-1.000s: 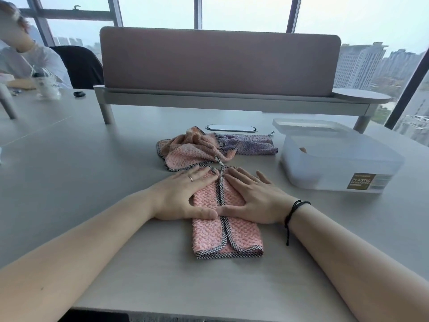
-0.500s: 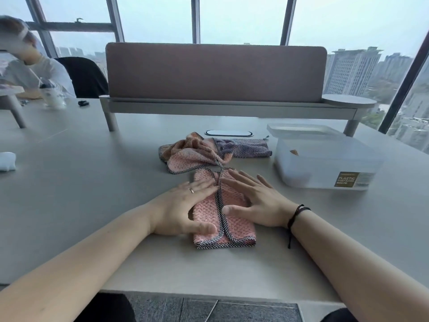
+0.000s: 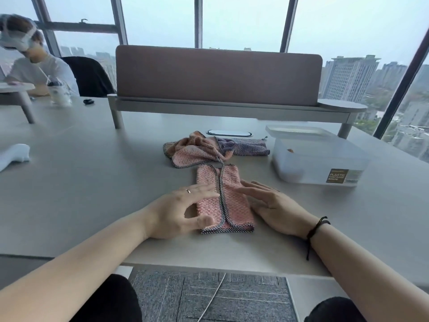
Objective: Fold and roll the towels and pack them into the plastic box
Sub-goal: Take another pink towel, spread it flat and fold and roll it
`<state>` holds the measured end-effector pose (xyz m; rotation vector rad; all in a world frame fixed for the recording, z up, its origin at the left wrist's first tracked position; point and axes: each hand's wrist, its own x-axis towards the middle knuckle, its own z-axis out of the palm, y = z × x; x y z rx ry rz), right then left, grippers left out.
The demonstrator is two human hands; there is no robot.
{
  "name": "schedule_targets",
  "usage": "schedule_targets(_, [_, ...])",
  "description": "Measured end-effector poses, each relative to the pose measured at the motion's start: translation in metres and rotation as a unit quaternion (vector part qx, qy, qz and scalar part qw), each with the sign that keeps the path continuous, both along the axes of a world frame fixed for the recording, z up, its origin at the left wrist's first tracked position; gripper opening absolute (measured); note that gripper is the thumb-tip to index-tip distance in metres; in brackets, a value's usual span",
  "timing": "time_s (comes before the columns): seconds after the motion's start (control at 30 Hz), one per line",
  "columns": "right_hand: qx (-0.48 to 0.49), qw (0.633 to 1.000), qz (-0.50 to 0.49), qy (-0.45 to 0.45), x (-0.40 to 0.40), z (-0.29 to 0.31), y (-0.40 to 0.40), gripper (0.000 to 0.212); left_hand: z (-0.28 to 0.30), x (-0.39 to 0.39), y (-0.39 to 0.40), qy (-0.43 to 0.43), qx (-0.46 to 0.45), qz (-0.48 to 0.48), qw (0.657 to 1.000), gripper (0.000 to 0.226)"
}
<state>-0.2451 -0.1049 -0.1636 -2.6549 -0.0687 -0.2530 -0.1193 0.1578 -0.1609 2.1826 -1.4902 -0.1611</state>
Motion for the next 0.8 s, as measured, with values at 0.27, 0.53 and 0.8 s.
schedule_targets(0.27, [-0.077, 0.995, 0.051, 0.027, -0.023, 0.001, 0.013, 0.049, -0.002, -0.018, 0.018, 0.065, -0.068, -0.038, 0.995, 0.037])
schedule_targets(0.53, [-0.028, 0.994, 0.040, -0.103, -0.014, -0.006, 0.017, 0.049, -0.004, -0.022, 0.013, -0.020, -0.094, -0.018, 0.995, 0.048])
schedule_targets(0.8, [0.163, 0.974, -0.088, -0.129, 0.011, 0.004, 0.027, 0.053, 0.006, -0.020, -0.015, 0.062, -0.214, 0.062, 0.973, 0.015])
